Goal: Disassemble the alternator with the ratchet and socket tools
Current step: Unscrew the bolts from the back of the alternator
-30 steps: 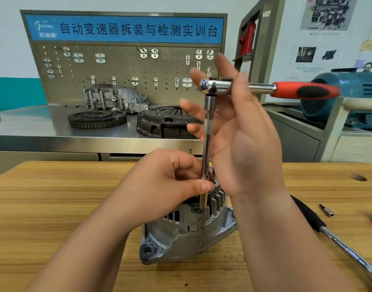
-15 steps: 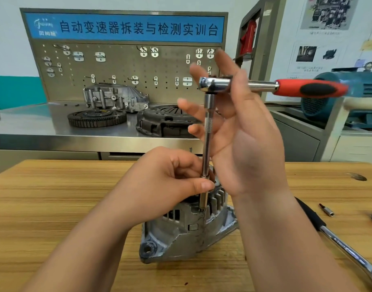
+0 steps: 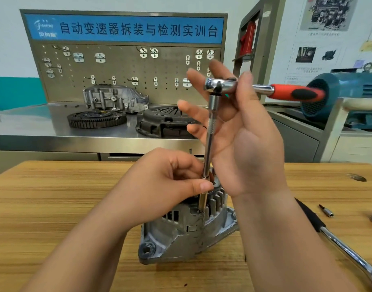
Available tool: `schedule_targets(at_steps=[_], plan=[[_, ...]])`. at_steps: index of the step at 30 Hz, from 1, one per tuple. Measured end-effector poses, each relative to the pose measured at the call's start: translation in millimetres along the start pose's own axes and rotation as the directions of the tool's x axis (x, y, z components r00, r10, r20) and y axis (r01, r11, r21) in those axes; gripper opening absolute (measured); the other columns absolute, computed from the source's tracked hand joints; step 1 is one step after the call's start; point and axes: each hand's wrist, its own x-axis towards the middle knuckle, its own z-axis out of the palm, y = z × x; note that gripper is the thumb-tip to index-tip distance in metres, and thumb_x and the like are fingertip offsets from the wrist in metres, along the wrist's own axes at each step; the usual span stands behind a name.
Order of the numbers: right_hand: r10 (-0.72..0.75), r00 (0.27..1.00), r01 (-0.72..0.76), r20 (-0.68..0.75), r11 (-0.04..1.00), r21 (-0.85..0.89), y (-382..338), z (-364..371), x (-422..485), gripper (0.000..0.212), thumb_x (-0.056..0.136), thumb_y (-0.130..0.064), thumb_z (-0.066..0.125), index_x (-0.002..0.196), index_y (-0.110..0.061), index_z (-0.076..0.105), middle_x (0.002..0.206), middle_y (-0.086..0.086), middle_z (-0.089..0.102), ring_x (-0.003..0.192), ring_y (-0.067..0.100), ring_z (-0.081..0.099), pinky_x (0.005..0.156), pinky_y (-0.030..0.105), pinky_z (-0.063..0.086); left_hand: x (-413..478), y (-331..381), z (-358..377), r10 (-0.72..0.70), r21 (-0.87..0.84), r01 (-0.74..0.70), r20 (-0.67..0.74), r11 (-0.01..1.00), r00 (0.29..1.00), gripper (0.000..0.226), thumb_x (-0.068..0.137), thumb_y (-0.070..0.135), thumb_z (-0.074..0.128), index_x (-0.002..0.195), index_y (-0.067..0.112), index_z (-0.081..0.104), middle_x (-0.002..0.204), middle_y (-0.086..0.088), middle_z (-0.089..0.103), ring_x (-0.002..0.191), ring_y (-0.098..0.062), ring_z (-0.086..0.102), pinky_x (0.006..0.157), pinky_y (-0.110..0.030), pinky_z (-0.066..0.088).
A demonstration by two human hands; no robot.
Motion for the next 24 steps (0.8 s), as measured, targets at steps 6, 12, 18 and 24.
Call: schedule_targets(at_steps=[6, 12, 18, 24], plan=[[-0.156, 0.984, 0.164, 0.08, 0.982, -0.097, -1.9, 5.1, -2.2, 0.024, 0.092, -0.016, 0.05, 0.109, -0.027, 0.063, 0.116, -0.006, 0.063, 0.093, 0.015, 0.064, 0.073, 0.027, 0.048, 1.7, -5.4, -0.2, 0.036, 0.051, -0.034, -0.044, 0.998, 0.998, 0.039, 0.059, 0.043, 0.067, 0.075, 0.008, 0.07, 0.071, -0.008, 0.071, 0.064, -0.023, 0.065, 0.066, -0.034, 0.052], [0.023, 1.0, -0.023, 0.005, 0.999, 0.045, -2.1, -1.3, 0.8, 0.036, 0.098, -0.037, 0.034, 0.118, -0.018, 0.056, 0.105, -0.002, 0.072, 0.078, 0.02, 0.069, 0.066, 0.026, 0.048, 0.6, -3.8, -3.1, 0.015, 0.015, -0.016, 0.05, 1.0, 0.999, 0.012, 0.069, 0.038, 0.066, 0.07, 0.027, 0.069, 0.065, 0.009, 0.069, 0.062, -0.003, 0.062, 0.061, -0.019, 0.049], [-0.039, 0.999, 0.039, 0.014, 0.999, -0.029, -0.4, 3.5, -1.0, 0.029, 0.093, -0.035, 0.048, 0.115, -0.02, 0.061, 0.11, 0.0, 0.07, 0.084, 0.016, 0.065, 0.063, 0.022, 0.049, 1.1, -4.1, 0.5, 0.017, 0.027, -0.016, -0.041, 1.0, 0.999, 0.017, 0.064, 0.033, 0.074, 0.062, 0.018, 0.066, 0.061, 0.002, 0.068, 0.058, -0.005, 0.061, 0.059, -0.022, 0.05], [-0.112, 0.992, 0.115, 0.065, 0.992, -0.057, -1.9, 4.7, -2.8, 0.024, 0.094, -0.024, 0.046, 0.113, -0.028, 0.06, 0.121, -0.005, 0.062, 0.089, 0.015, 0.066, 0.068, 0.024, 0.049, 1.3, -4.5, -0.5, 0.044, 0.052, -0.043, -0.025, 0.998, 0.999, 0.022, 0.064, 0.042, 0.068, 0.069, 0.021, 0.068, 0.068, -0.003, 0.07, 0.064, -0.018, 0.065, 0.065, -0.037, 0.053]])
